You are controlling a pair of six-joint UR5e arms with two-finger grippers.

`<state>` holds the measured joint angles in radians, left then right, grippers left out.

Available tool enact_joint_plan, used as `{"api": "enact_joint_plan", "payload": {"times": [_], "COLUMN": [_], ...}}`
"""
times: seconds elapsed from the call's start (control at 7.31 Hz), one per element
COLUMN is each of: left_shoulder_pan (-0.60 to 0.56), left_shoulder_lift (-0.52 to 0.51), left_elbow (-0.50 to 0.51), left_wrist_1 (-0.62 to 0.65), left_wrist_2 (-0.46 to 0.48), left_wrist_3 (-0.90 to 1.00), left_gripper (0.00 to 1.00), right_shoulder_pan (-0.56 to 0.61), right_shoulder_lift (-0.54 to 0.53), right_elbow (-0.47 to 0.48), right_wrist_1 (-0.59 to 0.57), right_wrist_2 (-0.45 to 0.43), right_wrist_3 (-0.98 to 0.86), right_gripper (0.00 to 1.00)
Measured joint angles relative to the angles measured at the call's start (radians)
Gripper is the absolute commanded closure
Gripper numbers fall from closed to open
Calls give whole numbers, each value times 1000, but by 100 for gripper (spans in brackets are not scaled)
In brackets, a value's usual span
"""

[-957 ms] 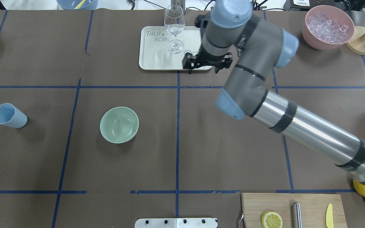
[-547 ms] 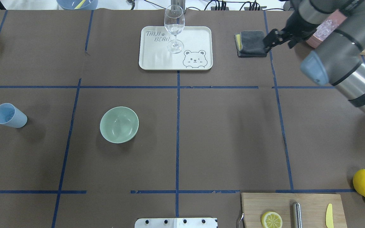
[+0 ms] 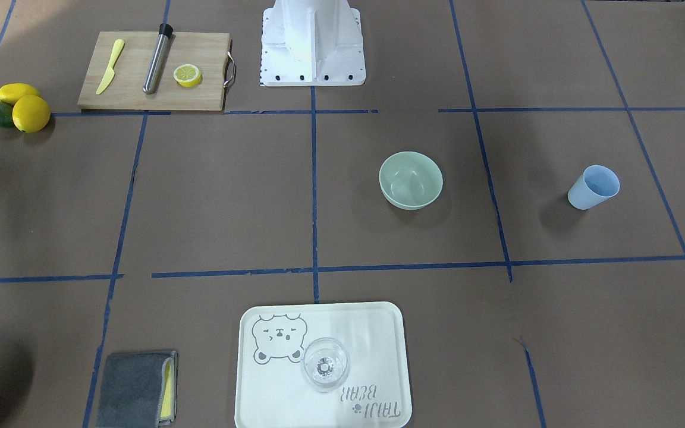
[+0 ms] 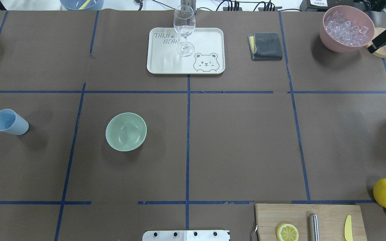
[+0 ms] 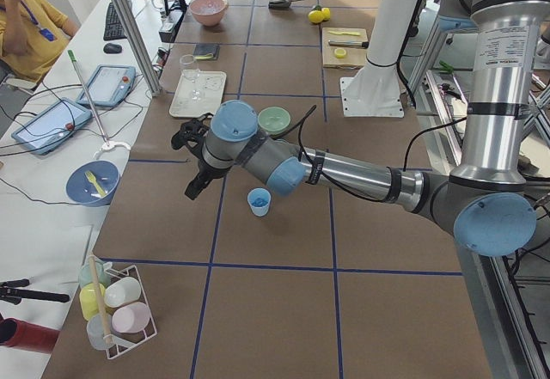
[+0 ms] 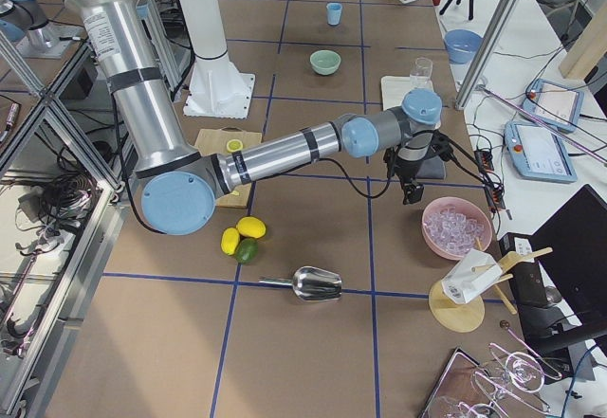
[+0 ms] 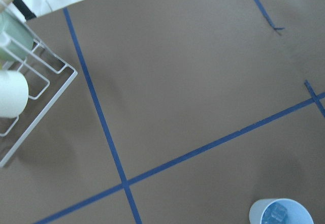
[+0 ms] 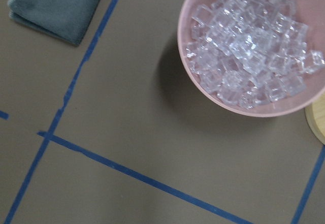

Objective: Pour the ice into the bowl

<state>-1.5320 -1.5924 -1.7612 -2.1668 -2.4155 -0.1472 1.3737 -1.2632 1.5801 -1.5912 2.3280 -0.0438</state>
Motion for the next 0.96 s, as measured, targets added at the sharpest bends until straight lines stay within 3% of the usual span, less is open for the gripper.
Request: {"api": "enact_joint_plan", "payload": {"times": [0.27,0.96], "left_shoulder_pan": [130,616], "left_shoulder_lift": [59,350], "left_elbow": [-8,-78], "left_wrist_1": [-245,-550], "left_wrist_2": [115,672], "left_wrist_3": [-236,-677], "left_gripper": [0,0], "right_shoulder_pan": [50,78], "right_shoulder_lift": [-59,-152], "right_elbow": [13,52], "right_wrist_1": [0,17], "right_wrist_2": [27,31], "right_wrist_3": [-32,-37], "right_gripper": [0,0]}}
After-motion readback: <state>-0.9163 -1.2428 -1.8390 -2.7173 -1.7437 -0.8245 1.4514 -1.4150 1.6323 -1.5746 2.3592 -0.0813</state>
